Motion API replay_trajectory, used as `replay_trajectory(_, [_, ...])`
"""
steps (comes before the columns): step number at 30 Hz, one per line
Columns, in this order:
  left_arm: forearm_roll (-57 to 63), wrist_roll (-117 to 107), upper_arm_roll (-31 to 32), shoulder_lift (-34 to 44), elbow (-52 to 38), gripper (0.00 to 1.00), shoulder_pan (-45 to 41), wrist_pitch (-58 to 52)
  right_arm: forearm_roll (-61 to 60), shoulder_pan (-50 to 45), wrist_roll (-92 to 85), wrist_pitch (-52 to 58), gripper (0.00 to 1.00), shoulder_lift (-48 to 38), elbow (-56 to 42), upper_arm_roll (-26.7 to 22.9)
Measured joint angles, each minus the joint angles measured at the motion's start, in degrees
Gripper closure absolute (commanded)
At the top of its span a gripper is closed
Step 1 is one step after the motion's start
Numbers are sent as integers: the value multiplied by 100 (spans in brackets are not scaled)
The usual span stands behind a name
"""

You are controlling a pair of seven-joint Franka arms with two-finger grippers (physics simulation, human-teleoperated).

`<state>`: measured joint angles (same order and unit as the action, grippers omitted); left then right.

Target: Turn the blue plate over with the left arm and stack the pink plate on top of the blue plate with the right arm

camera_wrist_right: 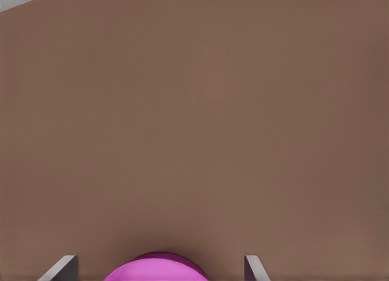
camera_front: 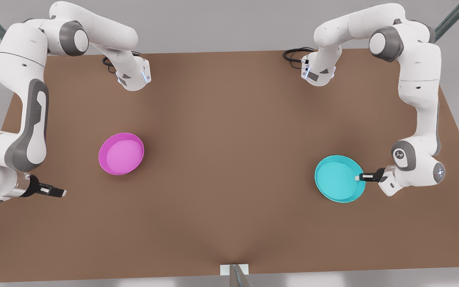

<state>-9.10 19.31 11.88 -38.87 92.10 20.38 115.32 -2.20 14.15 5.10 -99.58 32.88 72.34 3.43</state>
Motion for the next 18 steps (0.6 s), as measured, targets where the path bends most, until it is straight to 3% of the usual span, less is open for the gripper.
replay_trajectory(8, [1607,-256,-428,604,-17,79,-1111,-386,0,-9,0,0,0,9,0,0])
replay_trajectory(18, [4029,-2048,-472,881,-37,79,-2488,-1577,0,-16,-1,0,0,9,0,0])
